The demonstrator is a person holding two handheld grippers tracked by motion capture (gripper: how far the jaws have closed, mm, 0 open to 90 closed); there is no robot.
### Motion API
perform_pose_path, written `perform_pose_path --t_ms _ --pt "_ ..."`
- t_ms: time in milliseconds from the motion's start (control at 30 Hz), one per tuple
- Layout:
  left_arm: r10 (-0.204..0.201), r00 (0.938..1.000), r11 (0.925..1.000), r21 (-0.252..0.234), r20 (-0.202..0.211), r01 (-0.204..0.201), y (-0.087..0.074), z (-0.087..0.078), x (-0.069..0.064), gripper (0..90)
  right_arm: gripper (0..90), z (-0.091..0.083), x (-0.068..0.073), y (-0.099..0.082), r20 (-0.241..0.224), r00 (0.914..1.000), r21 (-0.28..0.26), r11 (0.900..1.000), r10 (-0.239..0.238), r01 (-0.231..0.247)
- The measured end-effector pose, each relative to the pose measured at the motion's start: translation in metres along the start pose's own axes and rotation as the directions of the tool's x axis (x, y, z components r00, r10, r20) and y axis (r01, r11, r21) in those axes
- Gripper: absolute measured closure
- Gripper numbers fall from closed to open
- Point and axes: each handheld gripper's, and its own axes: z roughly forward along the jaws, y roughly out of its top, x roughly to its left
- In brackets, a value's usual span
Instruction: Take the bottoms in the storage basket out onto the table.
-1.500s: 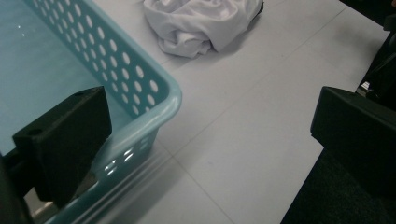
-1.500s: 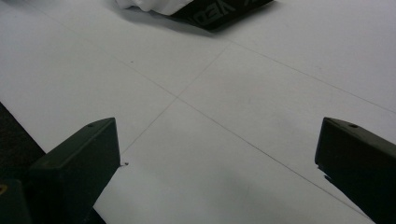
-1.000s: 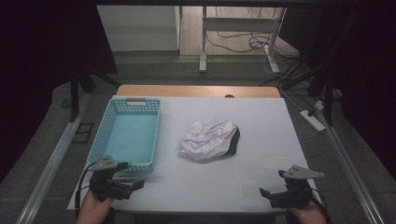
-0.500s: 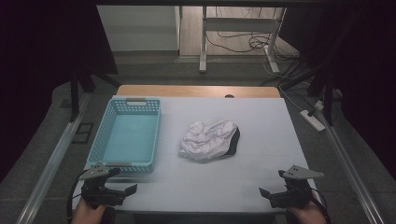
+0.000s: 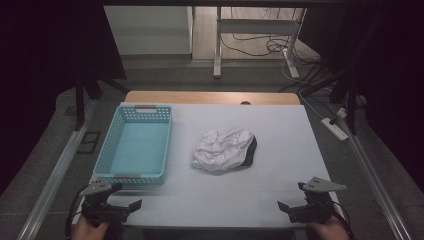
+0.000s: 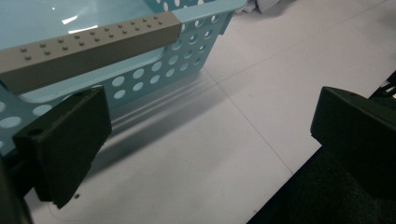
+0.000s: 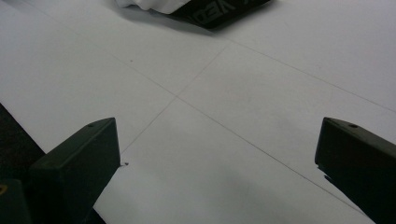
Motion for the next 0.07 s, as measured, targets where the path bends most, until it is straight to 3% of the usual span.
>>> perform_pose_path --t_ms 67 --pt "-0.001 1.0 1.0 0.006 0.002 0.001 0.0008 0.0008 0.0002 0.0 0.4 0.0003 0.0003 -0.0002 0.0 1.0 0.003 1.0 -0.005 0.005"
